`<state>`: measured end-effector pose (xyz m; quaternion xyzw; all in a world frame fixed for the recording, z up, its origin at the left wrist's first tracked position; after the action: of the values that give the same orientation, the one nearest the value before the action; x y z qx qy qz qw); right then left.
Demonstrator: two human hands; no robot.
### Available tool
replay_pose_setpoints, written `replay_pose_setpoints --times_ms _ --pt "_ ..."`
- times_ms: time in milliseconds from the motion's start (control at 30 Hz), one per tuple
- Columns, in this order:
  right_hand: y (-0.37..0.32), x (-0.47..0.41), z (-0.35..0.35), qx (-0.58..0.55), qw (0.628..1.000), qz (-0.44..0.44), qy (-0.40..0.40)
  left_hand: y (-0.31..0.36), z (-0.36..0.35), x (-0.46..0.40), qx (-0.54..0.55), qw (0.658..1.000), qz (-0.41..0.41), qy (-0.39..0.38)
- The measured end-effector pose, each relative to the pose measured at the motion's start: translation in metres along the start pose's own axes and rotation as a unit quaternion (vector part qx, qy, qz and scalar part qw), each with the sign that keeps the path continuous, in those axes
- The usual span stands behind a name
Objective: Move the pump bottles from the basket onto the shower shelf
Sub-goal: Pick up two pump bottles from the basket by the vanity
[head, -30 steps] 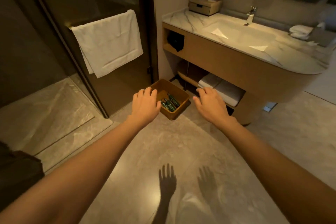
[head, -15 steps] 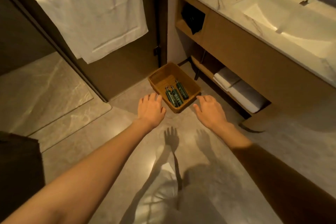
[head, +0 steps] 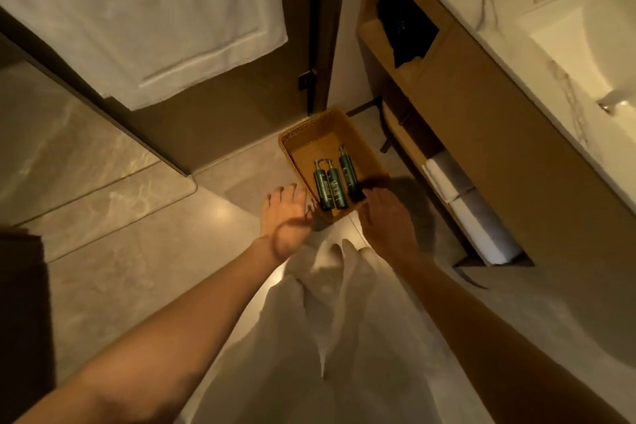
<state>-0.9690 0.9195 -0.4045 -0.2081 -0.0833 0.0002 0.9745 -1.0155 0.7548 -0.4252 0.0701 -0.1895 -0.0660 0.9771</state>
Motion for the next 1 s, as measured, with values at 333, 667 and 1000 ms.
replay_pose_setpoints --times_ms 333,667,1000 --pt "0.095 -0.207 -0.032 0.063 0.987 0.126 -0.074 0.022 -0.051 -0.156 0.011 0.990 0.143 0.015" --pt "0.211 -0.331 -0.208 0.075 0.973 0.182 -0.122 0.042 -0.221 -0.325 0.064 0.991 0.119 0.018" --pt "0.322 -0.367 -0.445 0.085 0.966 0.171 -0.174 0.027 -0.469 -0.420 0.187 0.970 0.154 -0.008"
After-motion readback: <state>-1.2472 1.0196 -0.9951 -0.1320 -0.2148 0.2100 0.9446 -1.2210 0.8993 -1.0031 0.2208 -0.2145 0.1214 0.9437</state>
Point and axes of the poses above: each hand's wrist, its own x-axis away from the middle knuckle, its own z-axis out of the back of the hand, y = z × x, the point moved 10 cm from there along -x, towards the middle knuckle, and after that the axes turned 13 degrees about z, right-handed, at the moved point
